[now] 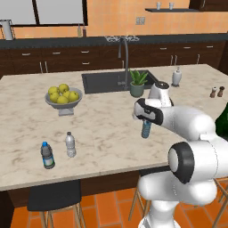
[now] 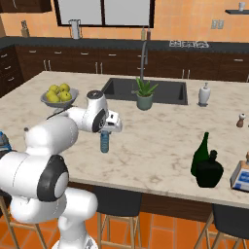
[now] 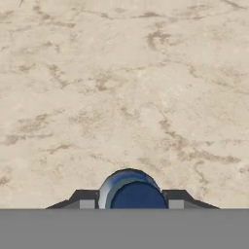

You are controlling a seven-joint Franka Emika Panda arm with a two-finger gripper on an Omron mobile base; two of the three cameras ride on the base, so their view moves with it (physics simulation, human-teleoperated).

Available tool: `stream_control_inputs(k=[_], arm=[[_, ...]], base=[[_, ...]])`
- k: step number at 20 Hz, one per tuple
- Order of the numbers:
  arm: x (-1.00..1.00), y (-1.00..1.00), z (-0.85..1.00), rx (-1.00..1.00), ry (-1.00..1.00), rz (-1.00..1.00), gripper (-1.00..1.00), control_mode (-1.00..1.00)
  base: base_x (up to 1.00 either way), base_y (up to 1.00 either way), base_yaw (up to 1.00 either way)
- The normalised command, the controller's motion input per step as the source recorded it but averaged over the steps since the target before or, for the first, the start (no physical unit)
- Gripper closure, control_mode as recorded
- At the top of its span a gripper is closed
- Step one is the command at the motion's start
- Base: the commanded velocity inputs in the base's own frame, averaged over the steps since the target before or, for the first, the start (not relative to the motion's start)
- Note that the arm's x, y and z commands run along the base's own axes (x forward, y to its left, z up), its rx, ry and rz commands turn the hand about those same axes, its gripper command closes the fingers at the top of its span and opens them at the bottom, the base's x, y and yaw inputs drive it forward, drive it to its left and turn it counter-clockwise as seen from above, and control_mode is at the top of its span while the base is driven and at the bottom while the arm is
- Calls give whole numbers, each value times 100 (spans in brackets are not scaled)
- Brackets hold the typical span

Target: Move the plastic bottles in the middle to the plastics group, and the glass bottles in the middle to the glass group.

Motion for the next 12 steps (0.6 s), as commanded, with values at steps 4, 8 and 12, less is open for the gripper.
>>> stream_control_inputs(k=[4,8,12], arm=[[-47,82,39,0,-5,19,100,-100],[-45,95,27,0,-3,26,100,-100],[-24,100,2,0,-5,31,100,-100]], base=[[0,0,0],[0,0,0],[0,0,0]])
